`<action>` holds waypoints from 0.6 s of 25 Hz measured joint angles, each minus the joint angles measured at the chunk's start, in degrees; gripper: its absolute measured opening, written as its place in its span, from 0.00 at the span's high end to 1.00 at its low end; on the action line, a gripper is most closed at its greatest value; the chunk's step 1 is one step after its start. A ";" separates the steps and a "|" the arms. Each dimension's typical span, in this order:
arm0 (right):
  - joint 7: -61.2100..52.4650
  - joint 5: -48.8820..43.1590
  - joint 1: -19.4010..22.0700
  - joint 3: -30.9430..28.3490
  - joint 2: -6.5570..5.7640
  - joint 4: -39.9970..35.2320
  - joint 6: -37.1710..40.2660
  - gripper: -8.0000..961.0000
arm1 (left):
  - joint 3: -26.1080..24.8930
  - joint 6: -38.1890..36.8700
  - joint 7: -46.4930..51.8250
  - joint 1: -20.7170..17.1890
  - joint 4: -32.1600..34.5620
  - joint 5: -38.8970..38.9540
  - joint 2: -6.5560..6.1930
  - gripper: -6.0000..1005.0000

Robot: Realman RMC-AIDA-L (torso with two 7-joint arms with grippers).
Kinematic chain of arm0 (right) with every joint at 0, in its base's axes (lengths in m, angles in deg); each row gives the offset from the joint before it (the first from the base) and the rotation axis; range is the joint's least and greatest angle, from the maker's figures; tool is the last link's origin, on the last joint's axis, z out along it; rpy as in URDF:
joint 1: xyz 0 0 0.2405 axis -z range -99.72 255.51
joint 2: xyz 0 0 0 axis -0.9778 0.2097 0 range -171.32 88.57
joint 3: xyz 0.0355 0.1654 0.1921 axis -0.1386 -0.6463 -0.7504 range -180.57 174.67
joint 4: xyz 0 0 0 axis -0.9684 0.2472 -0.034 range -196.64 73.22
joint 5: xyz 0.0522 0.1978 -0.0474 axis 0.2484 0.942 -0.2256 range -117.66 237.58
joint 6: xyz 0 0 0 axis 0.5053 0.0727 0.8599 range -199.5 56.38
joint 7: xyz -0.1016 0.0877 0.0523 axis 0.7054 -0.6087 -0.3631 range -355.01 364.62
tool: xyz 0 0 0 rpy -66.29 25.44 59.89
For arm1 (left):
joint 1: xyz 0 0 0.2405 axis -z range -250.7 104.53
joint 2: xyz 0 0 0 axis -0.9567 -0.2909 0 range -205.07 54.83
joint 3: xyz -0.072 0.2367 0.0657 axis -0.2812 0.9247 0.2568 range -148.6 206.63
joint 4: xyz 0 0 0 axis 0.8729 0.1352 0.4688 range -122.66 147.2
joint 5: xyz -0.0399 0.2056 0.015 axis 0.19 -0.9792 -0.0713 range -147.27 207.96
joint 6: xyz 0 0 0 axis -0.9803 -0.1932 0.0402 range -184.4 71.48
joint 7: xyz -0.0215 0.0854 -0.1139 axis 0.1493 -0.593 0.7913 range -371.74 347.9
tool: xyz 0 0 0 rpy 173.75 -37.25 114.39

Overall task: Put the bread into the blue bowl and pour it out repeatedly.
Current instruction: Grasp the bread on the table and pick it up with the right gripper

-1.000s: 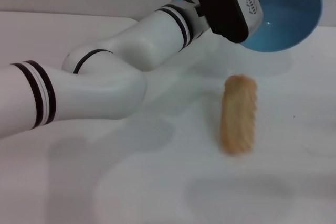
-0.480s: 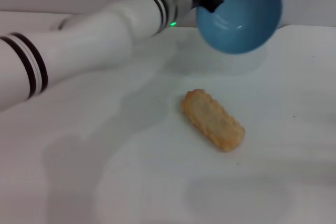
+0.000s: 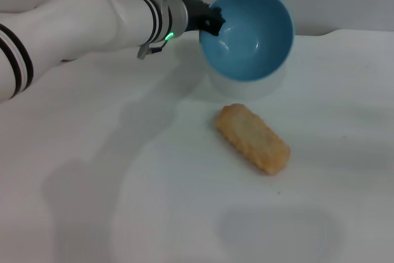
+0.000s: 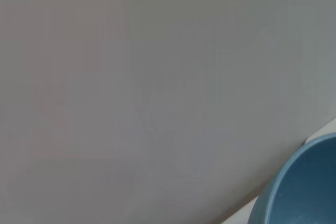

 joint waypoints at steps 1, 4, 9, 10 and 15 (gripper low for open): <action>-4.42 -4.27 -0.02 0.49 -0.01 -3.24 -0.42 0.42 | -0.02 -0.23 0.31 0.14 -0.62 -0.01 0.03 0.99; -21.12 -20.91 -0.87 1.48 -0.03 -12.17 0.71 0.42 | -0.09 -0.62 2.63 0.78 -1.74 -0.07 0.03 0.99; -37.66 -38.89 -5.40 2.80 -0.30 -17.02 7.32 0.43 | -0.30 -0.30 5.38 1.58 -1.91 -0.10 -0.01 0.99; -39.58 -40.93 -6.32 3.83 -0.27 -17.01 8.50 0.43 | -0.33 -0.19 5.48 1.67 -1.92 -0.10 -0.01 0.99; -44.16 -44.41 -8.89 10.86 -0.11 -14.82 9.34 0.43 | -0.38 0.47 5.58 2.01 -1.93 -0.10 0.09 0.99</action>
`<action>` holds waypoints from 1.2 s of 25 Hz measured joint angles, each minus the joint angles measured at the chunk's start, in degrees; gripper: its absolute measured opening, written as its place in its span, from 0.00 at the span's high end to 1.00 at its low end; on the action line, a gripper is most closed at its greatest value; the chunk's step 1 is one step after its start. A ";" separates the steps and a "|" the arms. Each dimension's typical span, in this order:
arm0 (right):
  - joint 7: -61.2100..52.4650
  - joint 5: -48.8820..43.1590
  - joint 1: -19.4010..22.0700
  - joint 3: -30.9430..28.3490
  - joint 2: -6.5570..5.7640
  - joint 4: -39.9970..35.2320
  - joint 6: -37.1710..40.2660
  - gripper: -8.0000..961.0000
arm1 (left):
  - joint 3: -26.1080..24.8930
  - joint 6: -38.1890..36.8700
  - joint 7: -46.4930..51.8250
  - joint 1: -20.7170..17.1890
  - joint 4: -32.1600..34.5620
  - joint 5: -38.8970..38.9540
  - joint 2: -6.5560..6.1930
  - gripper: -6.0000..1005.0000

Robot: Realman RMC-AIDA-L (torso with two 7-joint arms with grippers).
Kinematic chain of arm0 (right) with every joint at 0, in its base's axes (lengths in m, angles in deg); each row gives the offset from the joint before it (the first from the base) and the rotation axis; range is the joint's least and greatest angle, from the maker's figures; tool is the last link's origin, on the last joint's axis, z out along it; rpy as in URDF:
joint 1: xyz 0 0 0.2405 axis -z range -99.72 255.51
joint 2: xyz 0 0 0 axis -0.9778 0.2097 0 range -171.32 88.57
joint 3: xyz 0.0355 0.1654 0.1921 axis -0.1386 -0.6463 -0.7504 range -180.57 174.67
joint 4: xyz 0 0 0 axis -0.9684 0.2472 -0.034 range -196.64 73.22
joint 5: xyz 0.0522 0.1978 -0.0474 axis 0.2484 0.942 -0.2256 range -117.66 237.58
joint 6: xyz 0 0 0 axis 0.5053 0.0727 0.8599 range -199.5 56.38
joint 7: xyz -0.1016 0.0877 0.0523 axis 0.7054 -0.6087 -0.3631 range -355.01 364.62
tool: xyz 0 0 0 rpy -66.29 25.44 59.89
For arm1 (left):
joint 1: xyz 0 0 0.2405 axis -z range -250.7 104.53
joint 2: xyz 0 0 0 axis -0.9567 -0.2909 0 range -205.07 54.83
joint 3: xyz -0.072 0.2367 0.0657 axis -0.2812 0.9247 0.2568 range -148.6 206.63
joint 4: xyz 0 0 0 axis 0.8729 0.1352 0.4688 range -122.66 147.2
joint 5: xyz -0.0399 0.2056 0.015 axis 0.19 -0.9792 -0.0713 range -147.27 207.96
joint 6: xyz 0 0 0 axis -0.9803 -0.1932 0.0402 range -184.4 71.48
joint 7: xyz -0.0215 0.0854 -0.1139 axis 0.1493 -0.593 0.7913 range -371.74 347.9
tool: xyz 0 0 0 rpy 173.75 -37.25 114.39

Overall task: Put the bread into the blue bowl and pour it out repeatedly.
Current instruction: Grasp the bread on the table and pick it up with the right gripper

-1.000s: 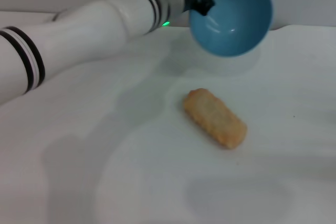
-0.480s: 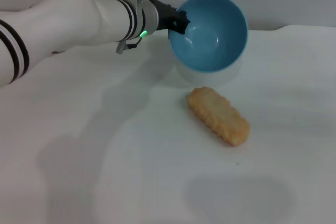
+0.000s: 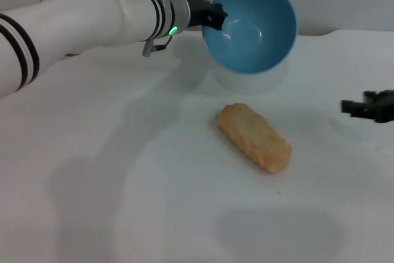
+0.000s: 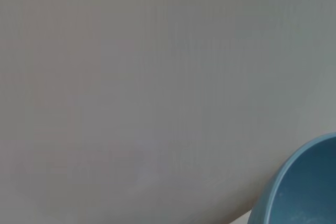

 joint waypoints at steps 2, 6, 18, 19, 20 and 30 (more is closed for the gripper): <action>-0.35 0.71 -1.18 0.55 0.05 2.30 -0.37 0.44 | -0.02 0.10 0.01 -0.01 0.00 0.05 0.06 0.99; -0.56 1.88 -4.41 0.56 -0.15 8.75 -0.36 0.44 | -0.05 0.45 0.02 -0.41 0.00 0.26 0.15 0.99; 0.94 4.53 -10.37 1.26 0.13 22.14 -2.85 0.46 | 0.53 1.09 0.07 -0.89 0.17 0.33 0.36 1.00; 0.95 4.73 -10.64 1.27 0.16 22.77 -3.08 0.46 | 0.63 1.12 0.08 -0.93 0.25 0.32 0.37 0.99; 0.96 5.05 -10.97 1.29 0.16 23.66 -3.62 0.46 | 0.68 1.15 0.09 -0.99 0.35 0.32 0.36 0.99; 5.20 12.56 -13.20 1.54 0.39 31.10 -6.97 0.47 | 0.89 1.38 0.02 -1.43 0.63 0.03 0.45 0.99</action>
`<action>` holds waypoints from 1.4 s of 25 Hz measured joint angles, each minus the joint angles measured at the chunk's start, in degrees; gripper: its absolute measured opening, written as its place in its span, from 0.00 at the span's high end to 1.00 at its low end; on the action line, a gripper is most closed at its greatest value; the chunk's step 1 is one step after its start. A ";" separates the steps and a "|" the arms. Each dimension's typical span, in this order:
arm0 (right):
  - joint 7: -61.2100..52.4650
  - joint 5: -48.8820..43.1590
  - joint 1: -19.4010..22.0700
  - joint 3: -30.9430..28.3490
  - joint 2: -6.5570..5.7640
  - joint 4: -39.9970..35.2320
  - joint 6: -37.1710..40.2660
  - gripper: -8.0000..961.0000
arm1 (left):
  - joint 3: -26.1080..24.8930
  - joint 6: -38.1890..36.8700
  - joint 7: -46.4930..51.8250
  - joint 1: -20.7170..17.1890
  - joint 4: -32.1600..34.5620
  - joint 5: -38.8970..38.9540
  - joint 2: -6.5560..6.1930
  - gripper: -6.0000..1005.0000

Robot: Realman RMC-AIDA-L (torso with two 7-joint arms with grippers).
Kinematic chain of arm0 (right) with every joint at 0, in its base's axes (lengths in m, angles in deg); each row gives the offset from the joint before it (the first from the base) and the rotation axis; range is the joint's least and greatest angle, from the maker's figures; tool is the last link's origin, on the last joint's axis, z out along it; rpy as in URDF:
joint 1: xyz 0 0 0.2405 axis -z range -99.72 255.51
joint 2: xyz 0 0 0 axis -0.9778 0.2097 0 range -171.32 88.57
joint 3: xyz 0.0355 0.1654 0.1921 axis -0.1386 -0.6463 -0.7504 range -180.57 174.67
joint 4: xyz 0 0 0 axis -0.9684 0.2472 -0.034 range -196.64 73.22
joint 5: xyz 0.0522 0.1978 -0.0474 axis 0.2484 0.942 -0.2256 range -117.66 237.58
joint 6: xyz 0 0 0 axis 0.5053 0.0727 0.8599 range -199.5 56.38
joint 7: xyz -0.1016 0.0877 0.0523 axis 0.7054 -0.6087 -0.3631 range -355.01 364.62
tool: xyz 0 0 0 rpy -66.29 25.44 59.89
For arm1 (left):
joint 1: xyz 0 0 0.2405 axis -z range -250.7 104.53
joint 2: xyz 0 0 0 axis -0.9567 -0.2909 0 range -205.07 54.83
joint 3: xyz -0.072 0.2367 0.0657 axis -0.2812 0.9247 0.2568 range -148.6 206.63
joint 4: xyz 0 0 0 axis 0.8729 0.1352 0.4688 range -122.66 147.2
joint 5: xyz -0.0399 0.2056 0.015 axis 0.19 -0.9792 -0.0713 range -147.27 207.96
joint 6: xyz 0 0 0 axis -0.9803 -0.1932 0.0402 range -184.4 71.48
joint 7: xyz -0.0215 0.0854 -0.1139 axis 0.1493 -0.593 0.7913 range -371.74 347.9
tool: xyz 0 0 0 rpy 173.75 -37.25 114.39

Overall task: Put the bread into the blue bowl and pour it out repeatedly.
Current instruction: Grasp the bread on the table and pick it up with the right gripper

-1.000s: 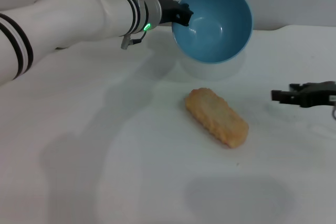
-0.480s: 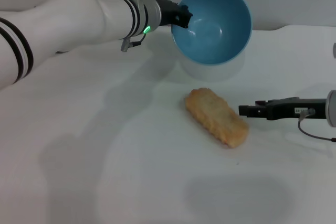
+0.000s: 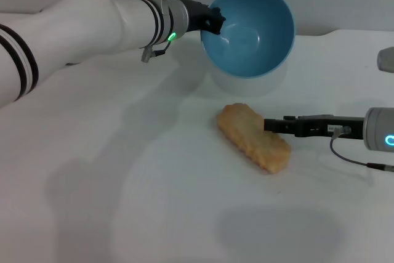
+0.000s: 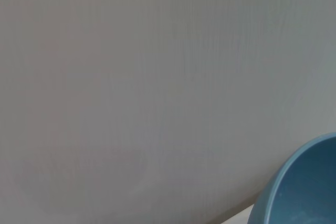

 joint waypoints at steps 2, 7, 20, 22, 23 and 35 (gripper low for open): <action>0.06 0.07 -0.75 0.29 0.00 1.30 -0.53 0.47 | 0.01 0.10 -0.21 -0.07 0.00 -0.01 0.00 0.99; -0.19 0.11 -2.23 0.56 0.01 4.39 -1.61 0.48 | 0.01 0.13 -0.30 -0.38 0.05 -0.03 0.00 0.99; -0.51 -0.26 -3.69 4.01 -0.01 6.07 -2.13 0.49 | 0.88 0.46 -0.12 -1.20 1.01 -0.03 0.00 0.99; -0.51 -0.28 -3.93 5.08 -0.04 6.03 -2.28 0.49 | 0.88 0.56 -0.02 -1.26 1.02 -0.03 0.00 0.99; -0.51 -0.31 -4.04 5.51 -0.06 6.03 -2.30 0.50 | 0.89 0.60 -0.02 -1.28 1.03 -0.03 0.00 0.99; -4.35 -0.30 -1.57 9.33 -0.20 -1.65 4.43 0.72 | 0.89 0.92 0.12 -1.61 0.87 0.04 0.00 0.99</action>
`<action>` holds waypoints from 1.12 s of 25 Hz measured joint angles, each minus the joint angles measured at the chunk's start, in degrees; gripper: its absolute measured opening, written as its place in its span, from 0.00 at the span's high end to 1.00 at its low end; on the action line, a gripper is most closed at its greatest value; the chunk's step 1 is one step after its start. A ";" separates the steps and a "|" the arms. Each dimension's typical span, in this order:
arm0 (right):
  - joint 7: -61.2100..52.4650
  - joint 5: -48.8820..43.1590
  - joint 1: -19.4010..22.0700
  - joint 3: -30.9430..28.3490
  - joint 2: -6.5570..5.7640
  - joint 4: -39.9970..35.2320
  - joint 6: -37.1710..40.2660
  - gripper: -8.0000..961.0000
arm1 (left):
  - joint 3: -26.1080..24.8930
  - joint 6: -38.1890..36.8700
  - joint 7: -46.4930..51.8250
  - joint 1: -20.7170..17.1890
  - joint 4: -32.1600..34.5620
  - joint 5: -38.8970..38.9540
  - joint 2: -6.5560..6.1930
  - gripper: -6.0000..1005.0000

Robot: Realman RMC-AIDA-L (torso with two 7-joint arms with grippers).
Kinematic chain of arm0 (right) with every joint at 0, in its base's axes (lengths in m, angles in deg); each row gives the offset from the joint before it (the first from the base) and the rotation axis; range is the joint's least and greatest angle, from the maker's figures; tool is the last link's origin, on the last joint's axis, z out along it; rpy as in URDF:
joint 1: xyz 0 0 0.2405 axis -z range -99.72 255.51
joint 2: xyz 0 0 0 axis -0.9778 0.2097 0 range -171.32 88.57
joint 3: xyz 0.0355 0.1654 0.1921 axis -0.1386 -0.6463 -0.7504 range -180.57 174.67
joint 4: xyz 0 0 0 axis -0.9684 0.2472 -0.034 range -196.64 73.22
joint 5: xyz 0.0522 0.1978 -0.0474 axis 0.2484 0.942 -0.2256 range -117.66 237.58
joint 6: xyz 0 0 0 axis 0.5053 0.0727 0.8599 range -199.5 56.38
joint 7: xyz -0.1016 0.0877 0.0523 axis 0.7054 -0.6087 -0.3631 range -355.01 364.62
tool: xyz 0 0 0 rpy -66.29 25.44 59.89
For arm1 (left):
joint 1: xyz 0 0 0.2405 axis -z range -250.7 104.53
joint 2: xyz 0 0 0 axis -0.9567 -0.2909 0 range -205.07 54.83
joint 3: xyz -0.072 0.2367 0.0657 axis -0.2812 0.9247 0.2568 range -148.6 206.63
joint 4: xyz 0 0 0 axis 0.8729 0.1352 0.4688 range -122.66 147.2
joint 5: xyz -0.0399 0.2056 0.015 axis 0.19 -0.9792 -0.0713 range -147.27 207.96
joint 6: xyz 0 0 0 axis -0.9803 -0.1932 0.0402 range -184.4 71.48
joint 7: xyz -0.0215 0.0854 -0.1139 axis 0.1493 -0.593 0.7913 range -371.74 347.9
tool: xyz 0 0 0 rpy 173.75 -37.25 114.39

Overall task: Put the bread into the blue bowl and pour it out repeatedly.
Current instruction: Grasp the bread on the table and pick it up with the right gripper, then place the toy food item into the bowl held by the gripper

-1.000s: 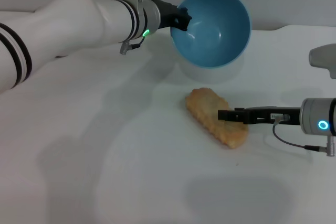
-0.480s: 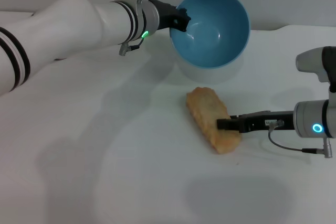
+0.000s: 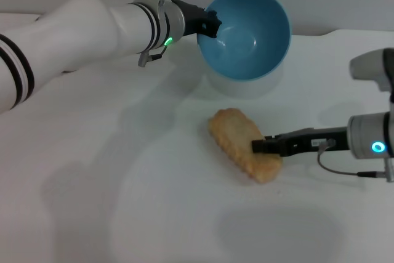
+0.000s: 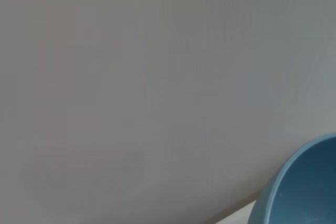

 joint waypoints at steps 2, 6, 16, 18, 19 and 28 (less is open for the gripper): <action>-1.64 -0.11 2.14 0.02 -0.13 -5.30 3.64 0.73 | 0.00 0.01 0.00 -0.14 -0.03 0.04 0.00 0.99; -4.88 -0.10 7.01 -0.16 -0.28 -17.67 9.87 0.74 | 0.00 0.10 -0.05 -0.21 -0.22 -0.05 -0.06 0.99; -11.26 0.63 12.74 -7.15 -0.33 -36.54 20.91 0.81 | -0.02 0.04 -0.69 -0.16 -0.29 -0.08 -0.19 0.99; -11.75 0.99 12.76 -8.83 -0.38 -36.68 21.78 0.83 | 0.03 -0.84 -0.69 -0.08 0.46 -0.08 -0.25 0.99; -12.04 1.08 12.84 -9.60 -0.38 -36.81 21.94 0.84 | 0.20 -0.96 -0.70 -0.03 0.74 -0.13 -0.27 0.99; -11.09 2.01 12.93 -14.37 -0.53 -37.22 20.16 0.87 | 1.55 -4.29 -0.80 0.54 1.52 -0.50 -0.16 0.99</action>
